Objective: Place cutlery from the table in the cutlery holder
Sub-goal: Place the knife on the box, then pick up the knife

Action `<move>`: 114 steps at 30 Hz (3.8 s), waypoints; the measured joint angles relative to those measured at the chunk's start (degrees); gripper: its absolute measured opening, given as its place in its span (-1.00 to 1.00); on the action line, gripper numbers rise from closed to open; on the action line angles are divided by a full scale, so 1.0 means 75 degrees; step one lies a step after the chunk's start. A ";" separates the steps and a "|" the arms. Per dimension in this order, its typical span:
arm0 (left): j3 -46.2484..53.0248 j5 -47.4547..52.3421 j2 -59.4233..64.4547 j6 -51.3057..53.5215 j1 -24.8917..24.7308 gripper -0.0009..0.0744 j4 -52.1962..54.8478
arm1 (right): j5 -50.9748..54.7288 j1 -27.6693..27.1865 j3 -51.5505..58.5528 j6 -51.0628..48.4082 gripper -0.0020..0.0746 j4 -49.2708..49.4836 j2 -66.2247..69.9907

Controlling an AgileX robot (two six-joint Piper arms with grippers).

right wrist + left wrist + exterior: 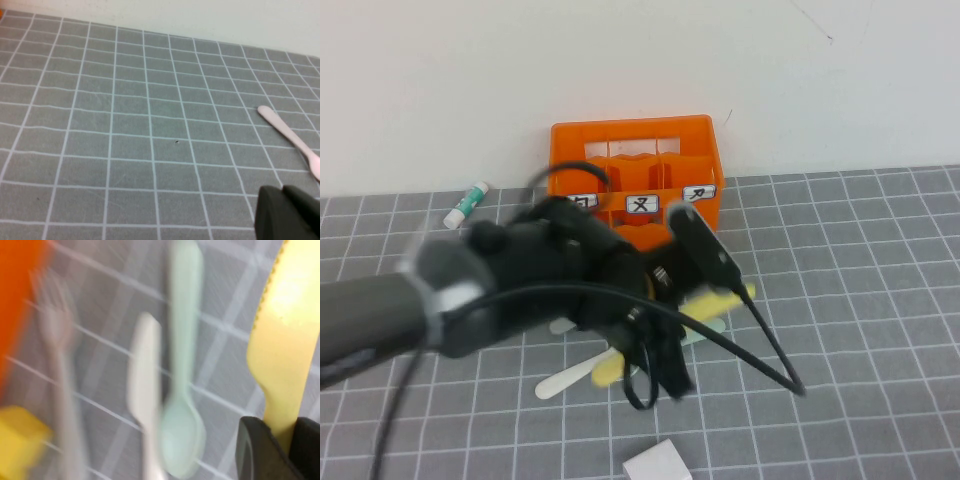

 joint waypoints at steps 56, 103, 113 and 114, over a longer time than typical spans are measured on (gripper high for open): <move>0.0319 -1.0060 0.1295 -0.4478 0.2313 -0.71 0.0189 | 0.0000 0.0000 0.0000 0.0000 -0.95 0.0000 0.0000; -0.1326 -0.2054 0.0141 -0.4155 0.1619 -0.72 0.1930 | 0.0000 0.0000 0.0000 0.0000 -0.95 0.0000 0.0000; -0.0783 0.1597 -0.0435 0.0845 0.1536 -0.97 -0.2024 | 0.0000 0.0000 0.0000 0.0000 -0.95 0.0000 0.0000; -0.0764 0.1894 -0.0411 0.1302 0.1536 -0.97 -0.2481 | 0.0000 0.0000 0.0000 0.0000 -0.95 0.0000 0.0000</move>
